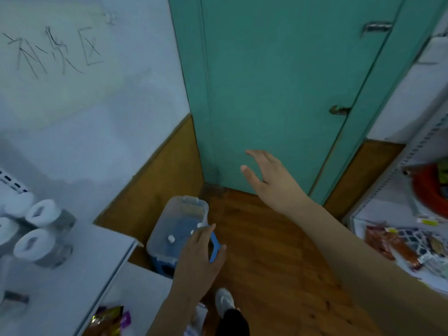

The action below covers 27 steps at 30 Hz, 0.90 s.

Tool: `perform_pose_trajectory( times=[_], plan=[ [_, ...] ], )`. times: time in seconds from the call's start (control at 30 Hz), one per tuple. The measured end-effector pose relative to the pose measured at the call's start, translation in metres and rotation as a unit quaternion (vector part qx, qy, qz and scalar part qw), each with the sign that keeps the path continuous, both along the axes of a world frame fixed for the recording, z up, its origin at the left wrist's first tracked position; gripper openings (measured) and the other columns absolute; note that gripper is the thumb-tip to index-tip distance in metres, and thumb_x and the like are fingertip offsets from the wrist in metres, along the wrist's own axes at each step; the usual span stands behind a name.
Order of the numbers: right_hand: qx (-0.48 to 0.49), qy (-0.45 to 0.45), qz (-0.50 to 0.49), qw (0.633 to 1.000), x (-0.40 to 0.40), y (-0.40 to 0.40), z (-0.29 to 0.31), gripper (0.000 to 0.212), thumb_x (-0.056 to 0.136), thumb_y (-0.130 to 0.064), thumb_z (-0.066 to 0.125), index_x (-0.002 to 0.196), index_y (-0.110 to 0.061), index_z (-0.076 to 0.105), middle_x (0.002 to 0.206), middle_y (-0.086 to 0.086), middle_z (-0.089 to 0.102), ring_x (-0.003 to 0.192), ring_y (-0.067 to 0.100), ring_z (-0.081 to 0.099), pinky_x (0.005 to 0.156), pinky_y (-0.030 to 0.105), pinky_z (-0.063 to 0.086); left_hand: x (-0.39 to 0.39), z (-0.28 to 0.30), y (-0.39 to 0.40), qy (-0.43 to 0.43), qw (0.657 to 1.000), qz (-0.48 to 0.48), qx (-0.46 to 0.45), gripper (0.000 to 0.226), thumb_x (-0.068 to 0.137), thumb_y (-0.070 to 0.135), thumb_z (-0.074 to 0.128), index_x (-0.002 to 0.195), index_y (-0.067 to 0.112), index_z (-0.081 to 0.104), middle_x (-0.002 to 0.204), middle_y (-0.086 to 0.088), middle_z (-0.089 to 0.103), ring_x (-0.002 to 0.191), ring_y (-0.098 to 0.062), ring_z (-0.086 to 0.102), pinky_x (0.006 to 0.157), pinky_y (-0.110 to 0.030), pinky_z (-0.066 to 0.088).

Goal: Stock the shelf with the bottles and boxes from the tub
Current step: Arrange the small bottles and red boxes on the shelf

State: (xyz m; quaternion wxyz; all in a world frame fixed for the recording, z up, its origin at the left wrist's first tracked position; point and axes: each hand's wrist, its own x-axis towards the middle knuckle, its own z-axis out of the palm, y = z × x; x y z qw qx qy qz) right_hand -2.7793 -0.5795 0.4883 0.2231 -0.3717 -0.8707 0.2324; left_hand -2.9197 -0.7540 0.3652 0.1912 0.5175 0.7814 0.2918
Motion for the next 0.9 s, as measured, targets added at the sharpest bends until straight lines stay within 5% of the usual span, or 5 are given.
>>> perform_pose_trajectory(
  times=[0.2,0.33,0.53,0.7,0.9],
  plan=[
    [-0.017,-0.038,0.059,0.997,-0.108,0.101,-0.023,0.058,0.102,-0.051,0.036,0.149,-0.017,0.035,0.151,0.002,0.039,0.140,0.018,0.034,0.115,0.035,0.028,-0.071,-0.033,0.088,-0.030,0.998,0.058,-0.013,0.065,0.088,0.069,0.034,0.142,0.032,0.039,0.127,0.015,0.052,0.115,-0.004,0.052,0.094,-0.027,0.049],
    [-0.019,-0.054,0.119,0.991,-0.179,0.148,-0.029,0.061,0.101,-0.053,0.036,0.149,-0.016,0.037,0.150,0.004,0.041,0.139,0.018,0.035,0.115,0.034,0.028,-0.109,-0.028,0.128,-0.039,0.992,0.116,-0.031,0.044,0.096,0.049,0.047,0.134,0.026,0.046,0.117,0.011,0.057,0.100,-0.004,0.056,0.083,-0.025,0.050],
    [-0.051,-0.074,0.186,0.978,-0.269,0.195,-0.064,0.060,0.100,-0.051,0.036,0.148,-0.015,0.039,0.150,0.004,0.041,0.139,0.018,0.036,0.108,0.023,0.023,-0.165,-0.049,0.157,-0.100,0.969,0.213,-0.076,0.055,0.096,0.039,0.053,0.145,0.018,0.038,0.121,0.000,0.060,0.098,-0.015,0.061,0.079,-0.024,0.050],
    [-0.076,-0.118,0.278,0.950,-0.344,0.220,-0.107,0.056,0.102,-0.047,0.038,0.148,-0.015,0.039,0.149,0.004,0.042,0.136,0.018,0.039,0.109,0.025,0.028,-0.195,-0.080,0.165,-0.148,0.926,0.327,-0.116,0.055,0.095,0.037,0.057,0.142,0.013,0.042,0.141,-0.006,0.048,0.125,-0.021,0.048,0.102,-0.032,0.042],
    [-0.144,-0.213,0.377,0.890,-0.406,0.225,-0.183,0.056,0.102,-0.047,0.038,0.150,-0.017,0.034,0.149,0.005,0.041,0.135,0.020,0.041,0.110,0.036,0.036,-0.197,-0.126,0.154,-0.199,0.853,0.456,-0.160,0.085,0.073,0.065,0.037,0.139,0.011,0.048,0.135,-0.015,0.051,0.119,-0.031,0.054,0.097,-0.038,0.046]
  ],
)
